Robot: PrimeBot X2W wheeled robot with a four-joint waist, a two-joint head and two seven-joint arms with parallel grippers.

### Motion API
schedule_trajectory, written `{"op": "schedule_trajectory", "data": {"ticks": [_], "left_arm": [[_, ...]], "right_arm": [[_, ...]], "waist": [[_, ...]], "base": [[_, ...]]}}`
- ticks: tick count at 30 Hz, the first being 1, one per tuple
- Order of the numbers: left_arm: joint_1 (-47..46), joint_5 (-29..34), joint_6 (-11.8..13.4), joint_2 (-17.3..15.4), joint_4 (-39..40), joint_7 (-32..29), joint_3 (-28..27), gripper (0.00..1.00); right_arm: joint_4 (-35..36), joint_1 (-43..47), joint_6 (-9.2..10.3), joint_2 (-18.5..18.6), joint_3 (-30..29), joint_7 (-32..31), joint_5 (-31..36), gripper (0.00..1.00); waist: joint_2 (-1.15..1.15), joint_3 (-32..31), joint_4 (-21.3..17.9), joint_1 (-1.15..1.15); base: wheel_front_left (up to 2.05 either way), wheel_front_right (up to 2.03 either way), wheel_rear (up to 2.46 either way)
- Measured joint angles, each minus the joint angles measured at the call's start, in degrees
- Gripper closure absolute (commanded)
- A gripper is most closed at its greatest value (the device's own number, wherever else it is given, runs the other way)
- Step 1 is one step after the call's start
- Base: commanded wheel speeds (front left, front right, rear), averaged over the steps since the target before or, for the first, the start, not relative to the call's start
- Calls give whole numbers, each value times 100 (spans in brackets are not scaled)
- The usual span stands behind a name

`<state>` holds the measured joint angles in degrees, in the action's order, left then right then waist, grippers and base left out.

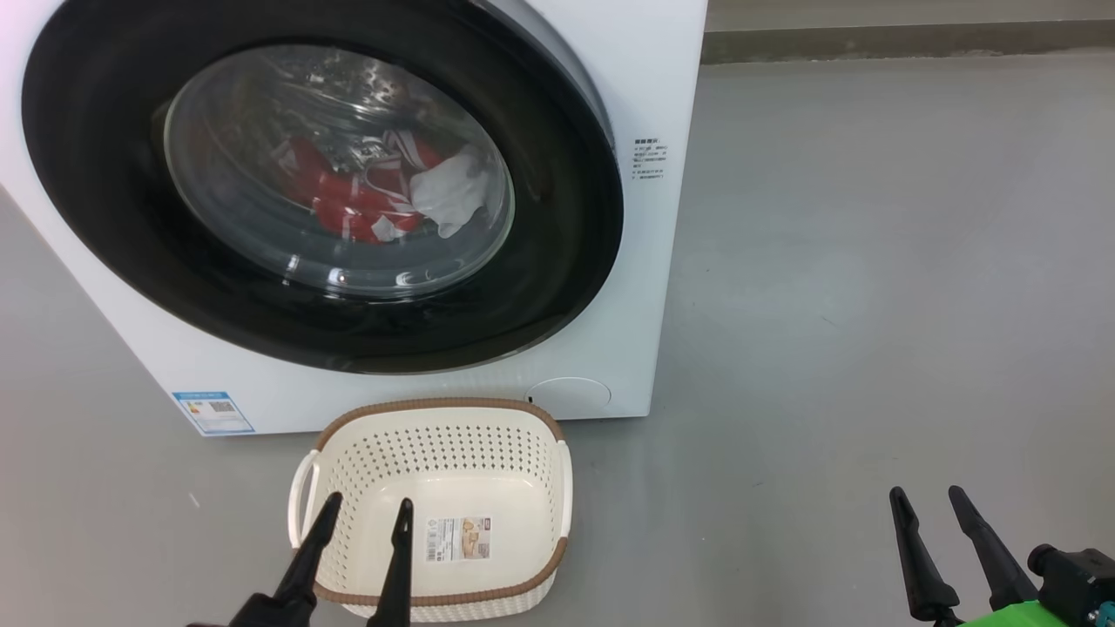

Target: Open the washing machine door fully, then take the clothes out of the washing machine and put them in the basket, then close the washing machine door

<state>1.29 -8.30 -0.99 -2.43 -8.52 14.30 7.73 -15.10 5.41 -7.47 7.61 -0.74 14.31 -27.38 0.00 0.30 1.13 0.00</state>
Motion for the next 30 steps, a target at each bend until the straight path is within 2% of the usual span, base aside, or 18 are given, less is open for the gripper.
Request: {"op": "schedule_trajectory", "data": {"ticks": [24,25,26,27,30], "left_arm": [[-1,-186,55,-1,-344,0,-49,0],[-2,-186,55,-1,-344,0,-45,0],[-2,-186,55,-1,-343,0,-42,0],[-5,-186,55,-1,-341,0,-38,0],[-18,-186,54,-1,-333,0,-29,0]], "right_arm": [[5,43,0,-69,-110,0,73,0],[12,43,0,-77,-113,0,62,55],[31,42,0,-90,-119,0,40,80],[57,32,0,-102,-120,0,5,100],[122,-40,0,-145,-98,0,-208,100]], "waist": [[0,63,65,0],[0,75,74,0],[0,91,83,0],[0,113,91,0],[0,194,117,0]], "base": [[0,0,0],[0,0,0],[0,0,0],[0,0,0],[0,0,0]]}}
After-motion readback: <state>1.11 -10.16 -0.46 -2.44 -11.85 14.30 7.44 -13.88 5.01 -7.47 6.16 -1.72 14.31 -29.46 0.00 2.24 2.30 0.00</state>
